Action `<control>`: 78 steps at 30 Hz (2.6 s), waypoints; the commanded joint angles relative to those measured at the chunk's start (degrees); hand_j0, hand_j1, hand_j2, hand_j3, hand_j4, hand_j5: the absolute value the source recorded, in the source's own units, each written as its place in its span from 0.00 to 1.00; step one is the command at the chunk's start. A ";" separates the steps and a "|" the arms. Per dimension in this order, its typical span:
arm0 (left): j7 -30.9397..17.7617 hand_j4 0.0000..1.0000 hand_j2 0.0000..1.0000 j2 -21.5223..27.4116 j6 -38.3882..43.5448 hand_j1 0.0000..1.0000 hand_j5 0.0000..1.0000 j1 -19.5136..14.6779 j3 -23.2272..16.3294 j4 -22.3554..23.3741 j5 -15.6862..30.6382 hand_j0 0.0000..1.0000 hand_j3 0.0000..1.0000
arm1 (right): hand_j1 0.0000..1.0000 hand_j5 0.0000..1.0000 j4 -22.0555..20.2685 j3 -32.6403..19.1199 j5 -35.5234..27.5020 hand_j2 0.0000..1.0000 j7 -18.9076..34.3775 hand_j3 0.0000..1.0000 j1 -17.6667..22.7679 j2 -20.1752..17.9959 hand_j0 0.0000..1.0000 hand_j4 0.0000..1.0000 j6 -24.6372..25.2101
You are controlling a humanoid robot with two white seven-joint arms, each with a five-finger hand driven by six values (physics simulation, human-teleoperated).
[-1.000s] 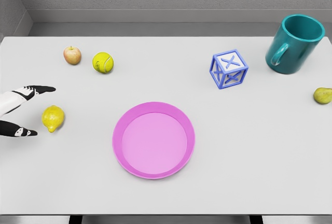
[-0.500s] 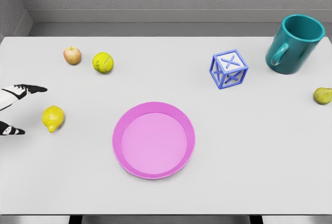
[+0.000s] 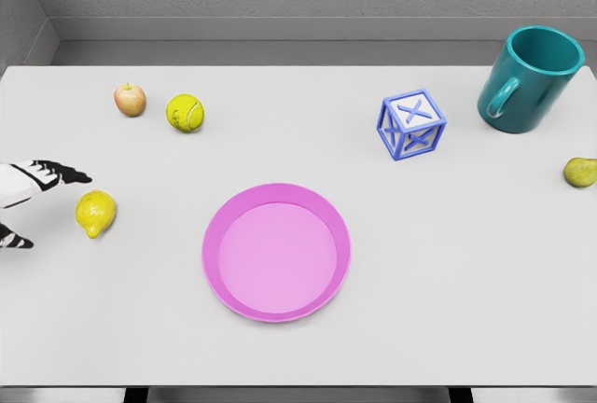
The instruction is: Put the lemon on the plate with left arm
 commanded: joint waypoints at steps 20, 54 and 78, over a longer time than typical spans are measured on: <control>-3.30 1.00 1.00 -1.43 0.10 1.00 1.00 -10.81 -11.79 -2.73 -4.03 1.00 1.00 | 1.00 1.00 0.00 0.00 -0.01 1.00 0.00 1.00 0.00 0.00 1.00 1.00 0.00; -3.83 1.00 1.00 -4.85 0.10 1.00 1.00 -14.42 -14.17 0.70 -10.62 1.00 1.00 | 1.00 1.00 0.00 0.00 -0.01 1.00 0.00 1.00 0.00 0.00 1.00 1.00 0.00; -3.92 0.74 0.74 -5.29 0.10 0.74 0.74 -15.73 -17.24 0.52 -15.28 0.74 0.74 | 1.00 1.00 0.00 0.00 -0.01 1.00 0.00 1.00 0.00 0.00 1.00 1.00 0.00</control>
